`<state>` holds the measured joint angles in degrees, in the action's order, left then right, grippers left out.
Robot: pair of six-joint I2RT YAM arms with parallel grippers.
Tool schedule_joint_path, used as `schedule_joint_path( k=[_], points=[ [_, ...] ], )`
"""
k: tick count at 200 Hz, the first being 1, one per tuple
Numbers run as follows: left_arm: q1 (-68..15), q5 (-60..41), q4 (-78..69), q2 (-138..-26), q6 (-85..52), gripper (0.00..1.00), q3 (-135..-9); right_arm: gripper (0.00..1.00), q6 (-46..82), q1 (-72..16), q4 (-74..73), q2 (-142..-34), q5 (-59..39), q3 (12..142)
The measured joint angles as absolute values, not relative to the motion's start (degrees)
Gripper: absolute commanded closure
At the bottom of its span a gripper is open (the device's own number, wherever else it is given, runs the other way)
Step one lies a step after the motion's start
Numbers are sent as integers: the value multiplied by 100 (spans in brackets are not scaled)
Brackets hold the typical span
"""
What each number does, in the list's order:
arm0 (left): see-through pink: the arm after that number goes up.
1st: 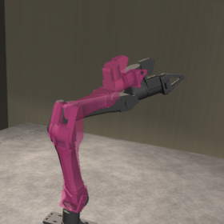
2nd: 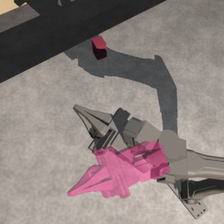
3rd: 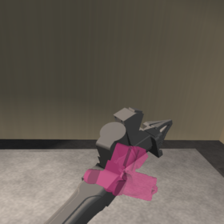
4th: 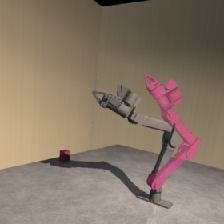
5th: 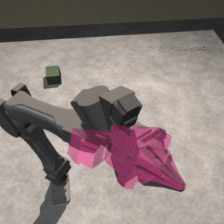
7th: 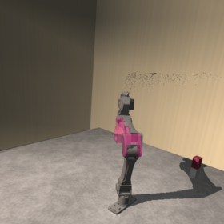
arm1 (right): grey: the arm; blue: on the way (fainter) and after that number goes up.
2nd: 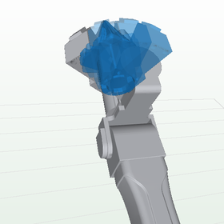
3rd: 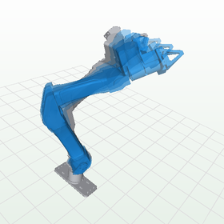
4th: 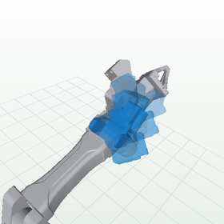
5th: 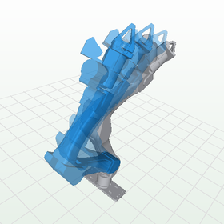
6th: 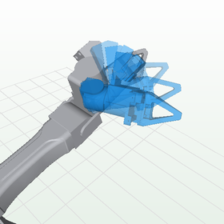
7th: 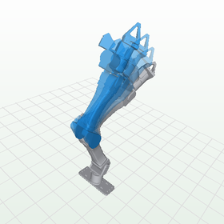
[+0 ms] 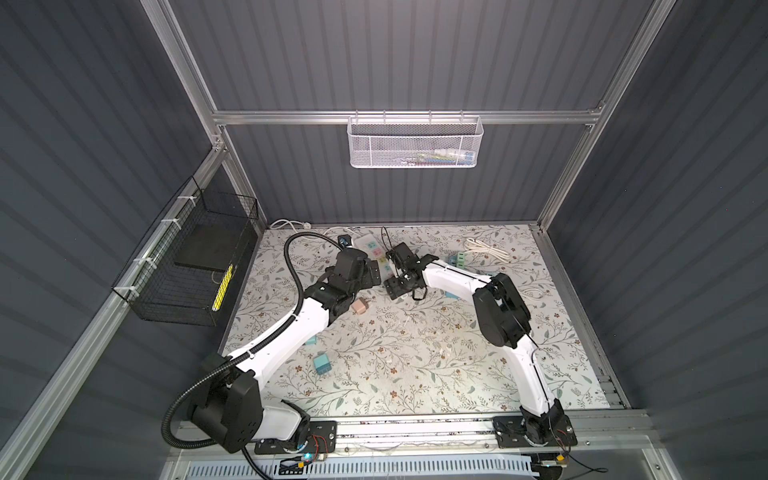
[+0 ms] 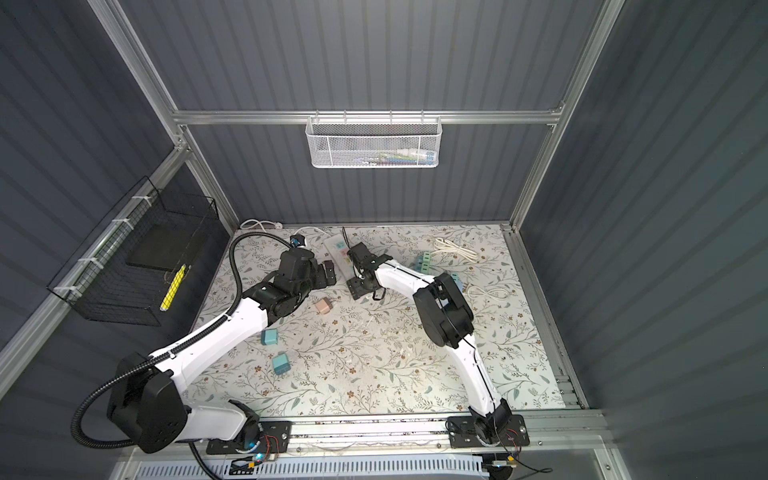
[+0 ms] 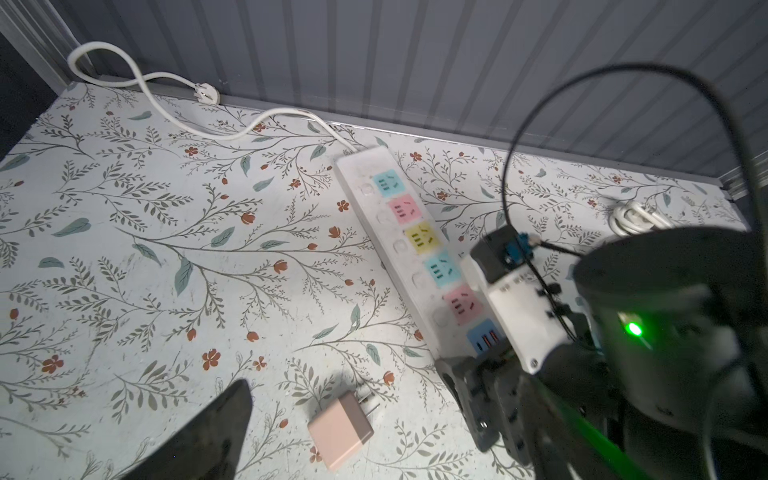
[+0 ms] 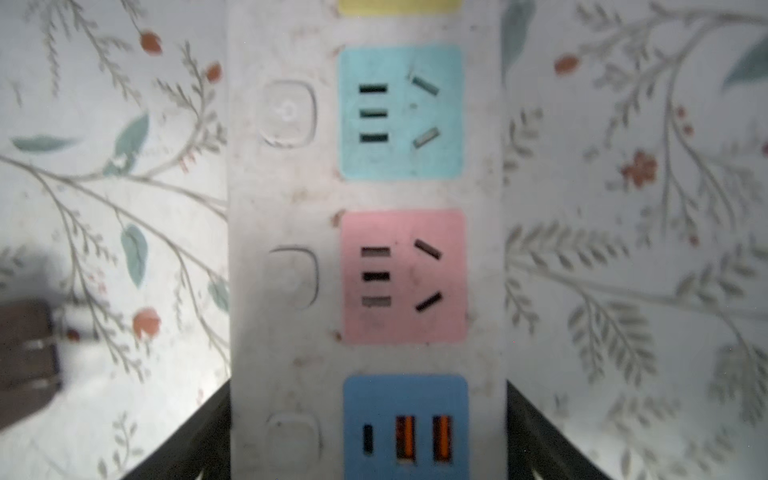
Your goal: Insert the plug
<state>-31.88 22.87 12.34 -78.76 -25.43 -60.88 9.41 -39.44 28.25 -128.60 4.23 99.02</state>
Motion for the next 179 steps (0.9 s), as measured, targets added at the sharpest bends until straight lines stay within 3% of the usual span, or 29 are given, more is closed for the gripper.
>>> schedule_joint_path(
  k=[39, 73, 122, 179],
  points=[
    [-3188, 2340, 1232, -7758, -2541, 0, -6088, 29, 1946, -4283, 2427, -11620, 873, 7957],
    [-3183, 2416, 1236, -7760, -2515, 0, -6088, 23, 2821, -4831, 2255, -10997, 1083, 6997],
    [-3181, 2602, 1240, -7789, -2499, 0, -6088, 1, 3448, -5033, 2272, -10296, 919, 6429],
    [-3166, 2827, 1697, -8178, -2580, 0, -6208, 1, 3055, -4851, 2510, -8847, 1090, 6418]
  ],
)
